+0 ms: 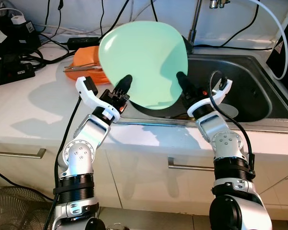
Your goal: Kitchen organization
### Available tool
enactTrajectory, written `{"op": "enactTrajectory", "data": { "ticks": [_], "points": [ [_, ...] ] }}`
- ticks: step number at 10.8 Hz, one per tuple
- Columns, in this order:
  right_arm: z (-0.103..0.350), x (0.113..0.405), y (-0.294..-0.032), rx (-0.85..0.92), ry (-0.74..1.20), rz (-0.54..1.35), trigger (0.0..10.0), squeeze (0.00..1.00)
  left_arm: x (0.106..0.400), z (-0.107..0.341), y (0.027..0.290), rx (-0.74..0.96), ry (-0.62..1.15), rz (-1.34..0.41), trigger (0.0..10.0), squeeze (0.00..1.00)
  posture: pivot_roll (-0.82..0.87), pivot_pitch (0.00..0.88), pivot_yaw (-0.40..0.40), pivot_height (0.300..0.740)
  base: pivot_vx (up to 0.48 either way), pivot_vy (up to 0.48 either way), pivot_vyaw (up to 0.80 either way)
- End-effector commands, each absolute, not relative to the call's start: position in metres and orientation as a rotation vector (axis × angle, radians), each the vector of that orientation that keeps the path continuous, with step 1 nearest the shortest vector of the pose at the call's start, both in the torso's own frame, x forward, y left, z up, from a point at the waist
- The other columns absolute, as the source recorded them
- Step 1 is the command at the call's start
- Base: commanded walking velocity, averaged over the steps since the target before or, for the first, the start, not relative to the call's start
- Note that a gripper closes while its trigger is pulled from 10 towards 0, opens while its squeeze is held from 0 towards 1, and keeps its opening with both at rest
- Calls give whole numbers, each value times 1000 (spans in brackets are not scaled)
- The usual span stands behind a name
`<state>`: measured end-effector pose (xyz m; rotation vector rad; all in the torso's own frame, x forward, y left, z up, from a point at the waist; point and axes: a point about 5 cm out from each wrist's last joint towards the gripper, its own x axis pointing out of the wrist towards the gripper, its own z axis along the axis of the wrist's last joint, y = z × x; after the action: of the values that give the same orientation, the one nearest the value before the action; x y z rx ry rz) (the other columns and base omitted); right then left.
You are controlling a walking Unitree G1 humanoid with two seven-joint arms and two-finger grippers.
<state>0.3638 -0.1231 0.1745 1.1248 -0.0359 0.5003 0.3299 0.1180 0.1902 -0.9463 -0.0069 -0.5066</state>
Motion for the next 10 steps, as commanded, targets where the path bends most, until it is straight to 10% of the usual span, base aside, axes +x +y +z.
{"op": "enactTrajectory", "data": {
  "ticks": [1, 2, 8, 9, 10],
  "points": [
    [189, 364, -118, 1139, -71, 549, 0, 0, 330, 186, 107, -884, 49, -540, 10000, 0, 121, 0, 41, 740, 0, 0, 0],
    [189, 364, -118, 1146, -73, 547, 0, 0, 330, 185, 107, -882, 56, -535, 10000, 1000, 120, 0, 42, 740, 0, 0, 0],
    [197, 376, -140, 1217, -163, 356, 0, 0, 322, 174, 99, -721, 138, -599, 10000, 1000, 122, 0, 43, 740, 0, 0, 0],
    [196, 379, -152, 1214, -192, 259, 0, 0, 320, 171, 96, -663, 150, -611, 10000, 0, 122, 0, 42, 740, 0, 0, 0],
    [196, 381, -160, 1203, -210, 196, 0, 0, 319, 170, 94, -636, 155, -616, 10000, 0, 123, 0, 41, 740, 0, 0, 0]
  ]
}}
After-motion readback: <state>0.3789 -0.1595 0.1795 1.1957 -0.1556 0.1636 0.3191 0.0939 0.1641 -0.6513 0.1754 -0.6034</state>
